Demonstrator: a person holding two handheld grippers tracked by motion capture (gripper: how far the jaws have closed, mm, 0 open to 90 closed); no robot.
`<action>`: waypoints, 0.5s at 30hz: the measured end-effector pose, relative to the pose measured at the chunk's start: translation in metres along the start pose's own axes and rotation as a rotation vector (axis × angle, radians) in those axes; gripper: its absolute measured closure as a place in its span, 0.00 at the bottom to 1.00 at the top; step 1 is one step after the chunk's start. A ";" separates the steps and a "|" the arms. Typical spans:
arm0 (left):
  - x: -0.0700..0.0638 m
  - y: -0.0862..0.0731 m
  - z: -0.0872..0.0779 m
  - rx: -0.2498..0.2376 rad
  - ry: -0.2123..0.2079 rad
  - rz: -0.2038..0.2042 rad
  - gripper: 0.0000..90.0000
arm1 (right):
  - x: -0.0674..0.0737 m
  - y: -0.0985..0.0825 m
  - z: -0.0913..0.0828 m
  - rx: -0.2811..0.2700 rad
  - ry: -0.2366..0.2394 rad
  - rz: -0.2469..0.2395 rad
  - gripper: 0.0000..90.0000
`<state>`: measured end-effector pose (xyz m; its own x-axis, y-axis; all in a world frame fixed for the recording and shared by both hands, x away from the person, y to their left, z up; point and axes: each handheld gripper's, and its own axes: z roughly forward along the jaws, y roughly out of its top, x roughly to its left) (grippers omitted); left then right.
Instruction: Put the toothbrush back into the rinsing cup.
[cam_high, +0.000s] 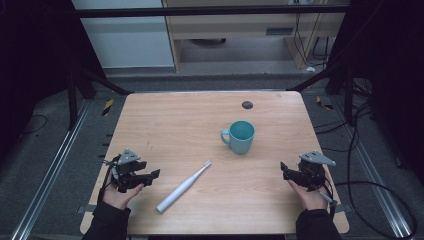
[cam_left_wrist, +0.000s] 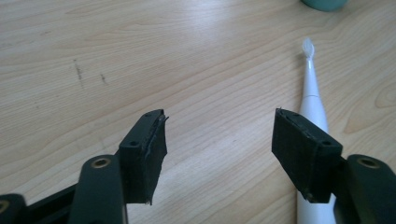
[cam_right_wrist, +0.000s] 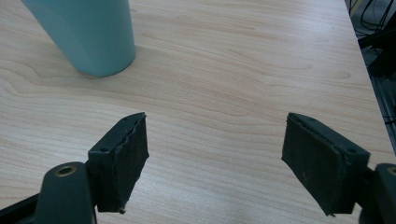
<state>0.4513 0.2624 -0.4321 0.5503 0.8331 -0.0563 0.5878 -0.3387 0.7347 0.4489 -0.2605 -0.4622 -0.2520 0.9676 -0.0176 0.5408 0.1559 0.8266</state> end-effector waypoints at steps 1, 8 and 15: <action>0.000 0.000 0.000 0.000 0.000 0.000 0.38 | 0.000 0.000 0.000 0.001 0.003 0.002 0.25; -0.013 0.006 0.001 0.053 -0.039 0.053 0.37 | 0.002 0.000 0.002 0.015 0.008 -0.001 0.26; -0.026 0.009 0.007 0.119 -0.071 0.104 0.37 | 0.003 0.001 0.003 0.031 0.018 -0.001 0.26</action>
<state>0.4466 0.2341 -0.4285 0.6501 0.7591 -0.0352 0.5894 -0.4745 0.6538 0.4505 -0.2571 -0.4633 -0.2671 0.9637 -0.0078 0.5651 0.1631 0.8087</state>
